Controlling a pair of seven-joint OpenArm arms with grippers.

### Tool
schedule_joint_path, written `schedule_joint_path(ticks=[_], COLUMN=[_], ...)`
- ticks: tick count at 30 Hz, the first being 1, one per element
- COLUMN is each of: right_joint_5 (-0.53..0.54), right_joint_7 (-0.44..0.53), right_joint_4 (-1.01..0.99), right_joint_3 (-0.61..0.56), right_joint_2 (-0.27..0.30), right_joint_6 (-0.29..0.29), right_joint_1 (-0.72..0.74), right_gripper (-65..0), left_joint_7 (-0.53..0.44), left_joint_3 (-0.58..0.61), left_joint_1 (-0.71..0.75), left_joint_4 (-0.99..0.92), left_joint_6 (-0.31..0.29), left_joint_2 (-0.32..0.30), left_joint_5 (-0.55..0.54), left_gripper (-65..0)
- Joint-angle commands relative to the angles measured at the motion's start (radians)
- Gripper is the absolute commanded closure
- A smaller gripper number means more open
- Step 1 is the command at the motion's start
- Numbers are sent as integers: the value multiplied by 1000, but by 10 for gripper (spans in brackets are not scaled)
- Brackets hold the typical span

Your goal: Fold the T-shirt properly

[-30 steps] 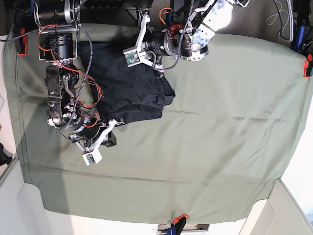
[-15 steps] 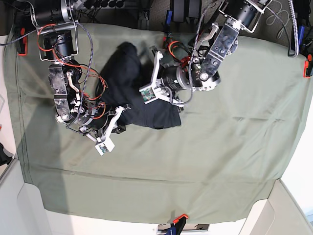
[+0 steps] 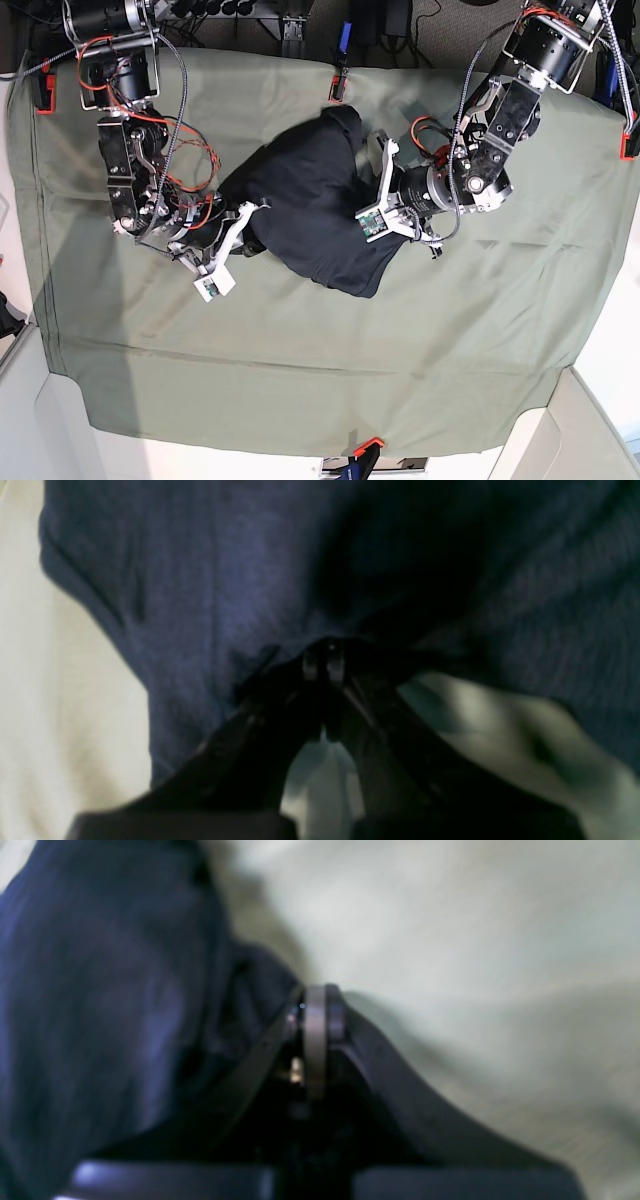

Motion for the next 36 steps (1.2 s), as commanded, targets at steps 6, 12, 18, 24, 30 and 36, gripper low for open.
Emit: schedule_joint_path(ticks=[6, 12, 18, 24, 30, 36], right_joint_5=[42, 109, 95, 82, 171, 269], right_joint_7=[1, 0, -26, -38, -123, -156], right_joint_4=[146, 326, 457, 502, 531, 597], right_joint_3=[2, 0, -12, 74, 215, 289], right_joint_2=[0, -5, -8, -8, 2, 77], right_joint_6=[16, 19, 15, -3, 2, 9], right_joint_1=[-119, -276, -344, -338, -348, -459], right_gripper=[0, 0, 0, 0, 0, 0], left_joint_7=[35, 36, 118, 175, 255, 298], left_joint_3=[-12, -12, -12, -26, -193, -444], left_joint_1=[-65, -77, -77, -41, 114, 403], left_joint_4=[-72, -80, -66, 111, 328, 486], left_joint_6=[19, 19, 53, 107, 67, -14], left_joint_2=[-14, -14, -24, -143, -209, -210], left_joint_5=[39, 39, -19, -148, -276, -410], left_gripper=[0, 0, 0, 0, 0, 0])
